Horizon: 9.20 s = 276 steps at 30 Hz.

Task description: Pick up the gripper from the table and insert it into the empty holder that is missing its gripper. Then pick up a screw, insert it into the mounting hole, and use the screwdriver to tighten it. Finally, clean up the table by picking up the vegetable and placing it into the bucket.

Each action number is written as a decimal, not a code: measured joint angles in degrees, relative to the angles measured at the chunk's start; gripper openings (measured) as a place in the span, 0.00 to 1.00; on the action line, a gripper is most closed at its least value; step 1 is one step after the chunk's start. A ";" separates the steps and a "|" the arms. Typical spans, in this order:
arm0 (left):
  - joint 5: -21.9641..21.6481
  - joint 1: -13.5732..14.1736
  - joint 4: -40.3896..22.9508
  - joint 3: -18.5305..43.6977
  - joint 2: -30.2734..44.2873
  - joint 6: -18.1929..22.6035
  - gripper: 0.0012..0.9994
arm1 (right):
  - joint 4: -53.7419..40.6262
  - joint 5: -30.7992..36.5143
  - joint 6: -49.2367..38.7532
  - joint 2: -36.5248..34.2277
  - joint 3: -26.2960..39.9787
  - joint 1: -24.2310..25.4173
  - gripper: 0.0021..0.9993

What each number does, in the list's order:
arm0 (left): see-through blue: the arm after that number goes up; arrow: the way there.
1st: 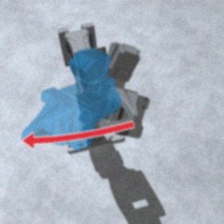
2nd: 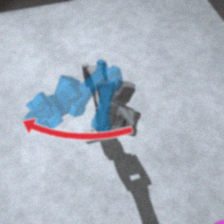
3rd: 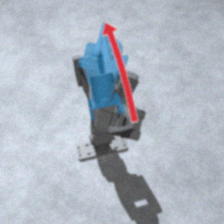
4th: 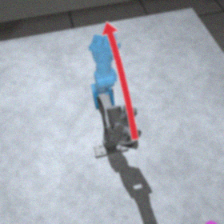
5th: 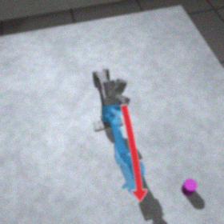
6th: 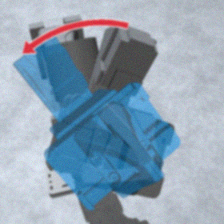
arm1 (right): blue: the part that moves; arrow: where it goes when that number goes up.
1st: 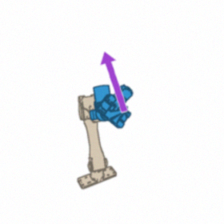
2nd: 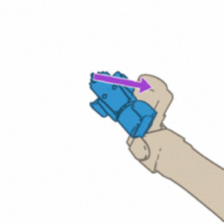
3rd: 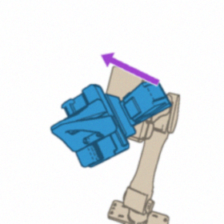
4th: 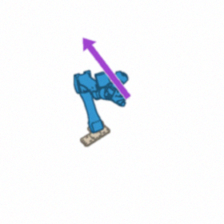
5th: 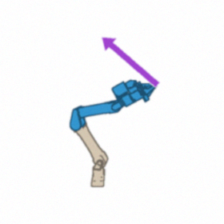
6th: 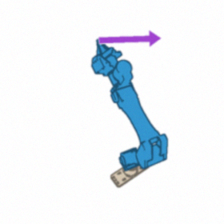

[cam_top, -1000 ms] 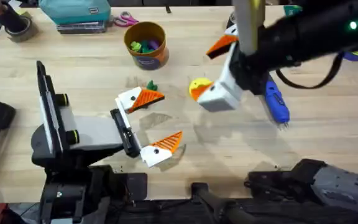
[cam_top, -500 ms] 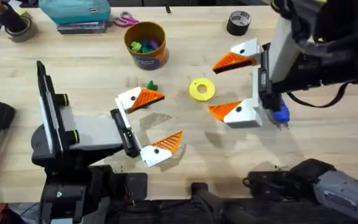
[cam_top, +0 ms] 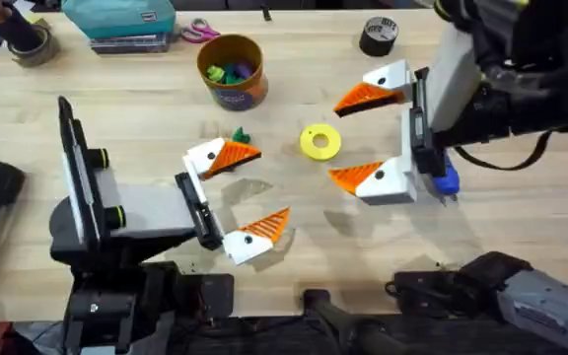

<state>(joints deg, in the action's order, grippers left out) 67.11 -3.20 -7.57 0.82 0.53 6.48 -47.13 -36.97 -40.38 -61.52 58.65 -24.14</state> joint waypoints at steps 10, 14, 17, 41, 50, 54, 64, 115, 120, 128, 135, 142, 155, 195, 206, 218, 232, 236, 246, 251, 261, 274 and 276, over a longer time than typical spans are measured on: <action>-0.01 0.00 -0.01 0.00 -0.02 0.00 0.99 | 0.00 -0.02 -0.15 0.00 0.00 0.02 1.00; 0.02 0.00 -0.02 0.00 -0.02 -0.02 0.83 | 0.00 -0.02 -0.17 0.00 0.00 0.02 1.00; 0.03 0.00 -0.01 0.00 0.00 0.13 0.36 | 0.00 0.00 -0.16 0.00 0.00 0.02 1.00; 0.00 0.00 0.02 0.00 -0.01 0.42 0.00 | -17.69 29.61 35.97 0.02 14.93 3.94 1.00; 0.00 0.00 0.01 0.00 0.00 0.42 0.00 | -23.26 37.51 38.65 0.05 19.47 10.24 1.00; 0.00 0.00 0.00 0.00 0.01 0.42 0.00 | -23.23 38.46 37.01 0.03 19.47 13.08 1.00; -0.02 0.00 0.00 0.00 0.01 0.42 0.00 | -23.43 39.11 35.32 -5.23 19.47 18.47 1.00; -0.02 0.00 0.00 0.00 -0.02 0.42 0.00 | -4.75 38.90 25.16 -38.23 8.61 25.81 1.00; -0.01 0.00 0.00 0.00 -0.01 0.42 0.00 | -3.65 39.09 25.63 -38.21 8.61 25.81 1.00; -0.02 0.00 0.00 0.00 -0.02 0.42 0.00 | -3.87 39.10 26.69 -38.81 8.61 25.81 1.00; 0.00 0.00 0.00 0.00 -0.01 0.42 0.00 | -3.28 39.28 26.89 -40.06 7.93 25.81 1.00; 0.00 0.00 0.00 0.00 -0.02 0.42 0.00 | -3.28 39.30 26.91 -40.06 7.93 25.81 1.00; 0.00 0.00 0.00 0.00 -0.02 0.44 0.00 | -3.28 39.30 26.91 -40.06 7.93 25.81 1.00; 0.00 0.00 0.00 0.00 0.01 0.42 0.00 | -4.79 40.11 29.74 -34.91 12.68 25.79 0.02; 0.01 0.00 0.00 0.00 0.00 0.43 0.00 | -1.33 40.13 33.40 -20.63 26.34 19.76 0.02; 0.00 0.00 0.00 0.00 0.01 0.42 0.00 | 21.50 36.10 39.17 -11.01 29.38 7.08 0.02; 0.00 0.00 0.00 0.00 0.00 0.42 0.00 | 36.09 16.07 40.87 -9.84 29.36 -0.75 0.02; 0.00 0.00 0.00 0.00 0.01 0.42 0.00 | 59.28 3.78 45.69 -9.97 22.86 -1.94 0.02; 0.00 0.00 0.00 0.00 -0.01 0.42 0.00 | 74.32 -8.12 55.12 -13.15 10.74 -4.40 0.02; 0.00 0.00 0.00 0.00 -0.01 0.42 0.00 | 76.01 -10.18 56.73 -13.57 9.84 -8.00 0.02; 0.00 0.00 0.00 0.00 -0.02 0.42 0.00 | 80.40 -18.45 57.03 -13.68 9.84 -10.95 0.02; 0.00 0.00 0.00 0.00 -0.02 0.42 0.00 | 81.88 -23.77 54.15 -14.59 9.84 -14.81 0.02; 0.00 0.00 0.00 0.00 0.00 0.42 0.00 | 81.88 -23.94 53.98 -14.98 9.84 -15.20 0.02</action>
<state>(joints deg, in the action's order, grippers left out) 67.11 -3.20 -7.57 0.82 0.53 6.90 34.74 -60.91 13.60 -76.49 68.49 -39.34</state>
